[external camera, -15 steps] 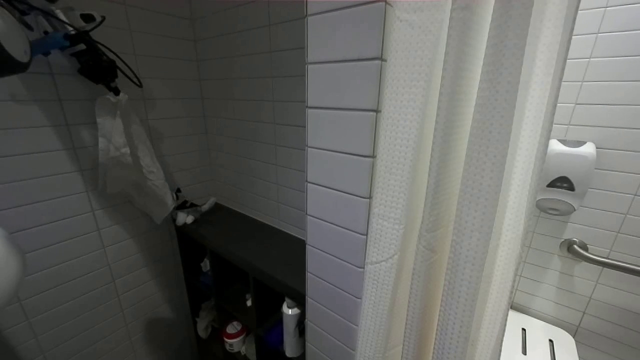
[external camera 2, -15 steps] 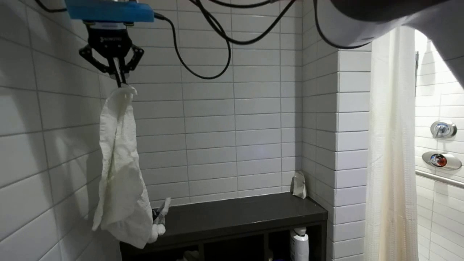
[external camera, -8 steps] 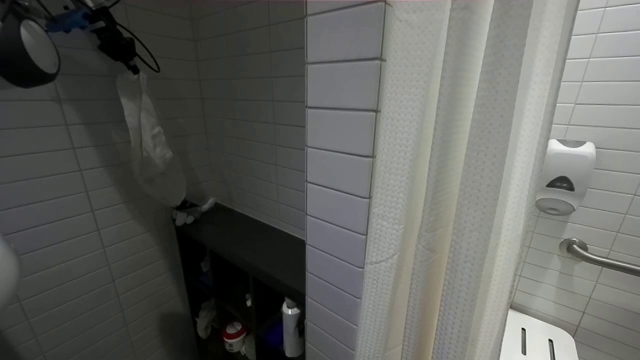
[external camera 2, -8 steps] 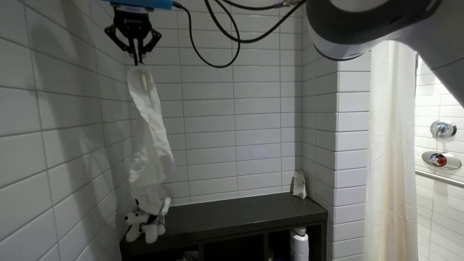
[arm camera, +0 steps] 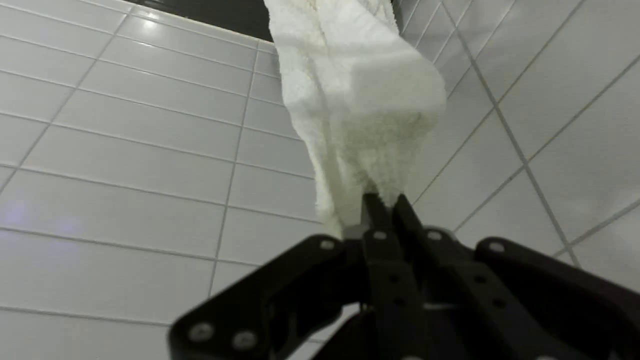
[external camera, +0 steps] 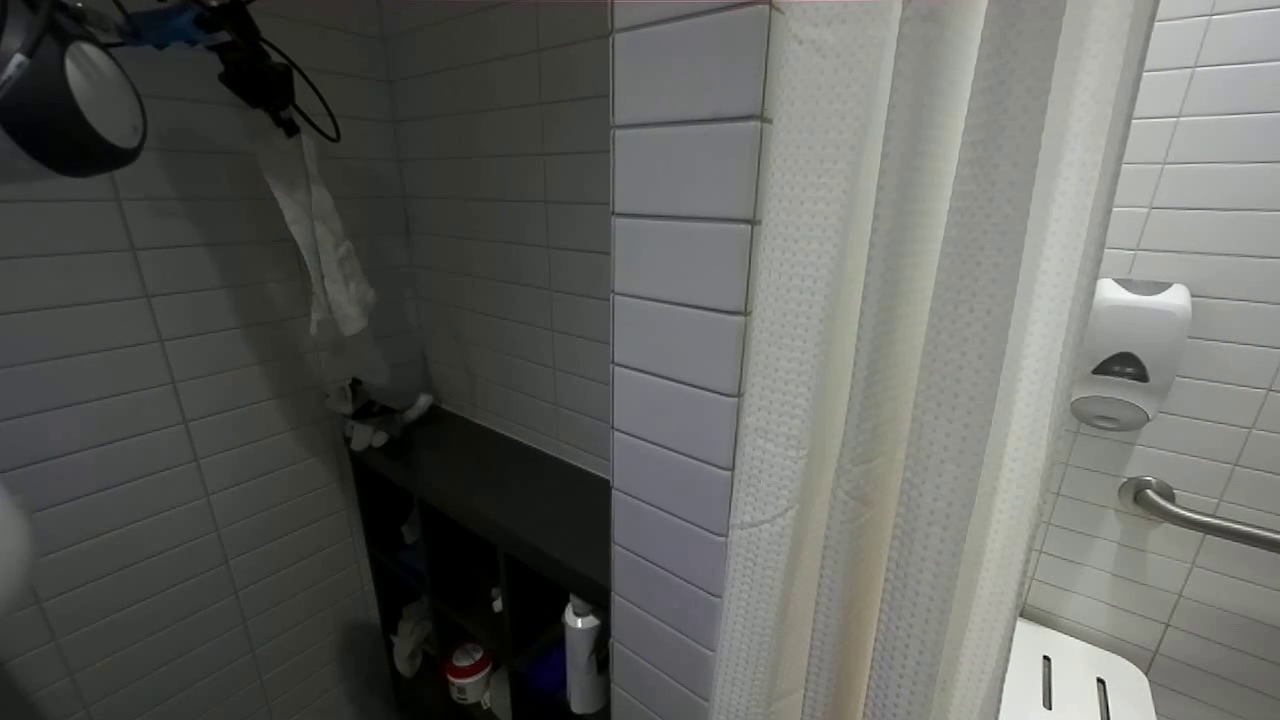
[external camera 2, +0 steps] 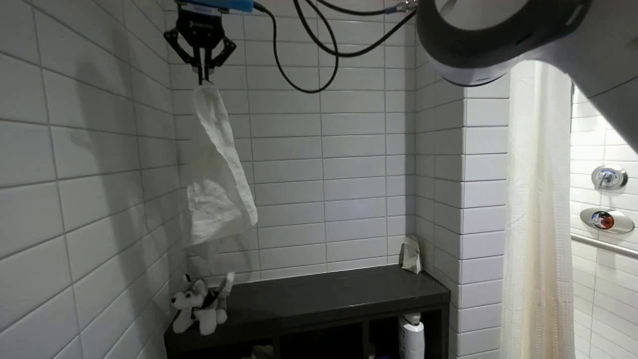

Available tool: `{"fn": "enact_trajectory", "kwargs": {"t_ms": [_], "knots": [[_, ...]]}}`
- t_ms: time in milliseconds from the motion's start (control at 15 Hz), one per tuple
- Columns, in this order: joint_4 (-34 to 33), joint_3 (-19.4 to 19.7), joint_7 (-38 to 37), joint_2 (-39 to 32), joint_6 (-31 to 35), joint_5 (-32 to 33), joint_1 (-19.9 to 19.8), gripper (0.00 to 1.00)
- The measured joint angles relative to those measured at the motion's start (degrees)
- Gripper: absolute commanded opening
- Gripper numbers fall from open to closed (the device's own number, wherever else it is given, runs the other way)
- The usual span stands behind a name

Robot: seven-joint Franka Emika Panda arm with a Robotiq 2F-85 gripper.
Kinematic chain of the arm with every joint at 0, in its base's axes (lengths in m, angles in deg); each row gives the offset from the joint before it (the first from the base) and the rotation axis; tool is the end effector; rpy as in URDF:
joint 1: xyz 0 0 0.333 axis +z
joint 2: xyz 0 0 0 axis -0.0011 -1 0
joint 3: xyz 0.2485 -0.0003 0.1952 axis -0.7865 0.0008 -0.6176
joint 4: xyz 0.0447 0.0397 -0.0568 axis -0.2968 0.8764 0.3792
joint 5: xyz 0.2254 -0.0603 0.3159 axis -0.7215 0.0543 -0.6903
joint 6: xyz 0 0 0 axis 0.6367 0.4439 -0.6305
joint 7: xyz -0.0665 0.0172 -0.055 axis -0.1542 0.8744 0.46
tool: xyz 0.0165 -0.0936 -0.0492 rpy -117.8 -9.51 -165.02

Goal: Pick up the white towel then set it back down on the cabinet.

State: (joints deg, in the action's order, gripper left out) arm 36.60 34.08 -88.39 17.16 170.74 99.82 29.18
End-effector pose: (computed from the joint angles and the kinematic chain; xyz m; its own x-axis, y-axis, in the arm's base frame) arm 0.6214 0.2851 0.7276 0.8591 -0.1616 0.4856 -0.1691 -0.9852 -0.0286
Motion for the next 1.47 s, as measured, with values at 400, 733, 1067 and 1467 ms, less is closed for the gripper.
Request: {"fn": "enact_trajectory", "kwargs": {"t_ms": [400, 733, 1067, 1467], "knots": [[-0.08, -0.73, 10.53, -1.3, 1.94, -0.02, 0.68, 0.02], [-0.09, -1.16, 19.09, -3.06, 4.79, 1.54, 4.26, 0.02], [-0.08, -1.28, 20.57, -3.58, 8.61, 2.09, 5.46, 0.06], [0.04, -1.27, 20.55, -3.77, 8.61, 2.09, 5.52, 0.06]]}}
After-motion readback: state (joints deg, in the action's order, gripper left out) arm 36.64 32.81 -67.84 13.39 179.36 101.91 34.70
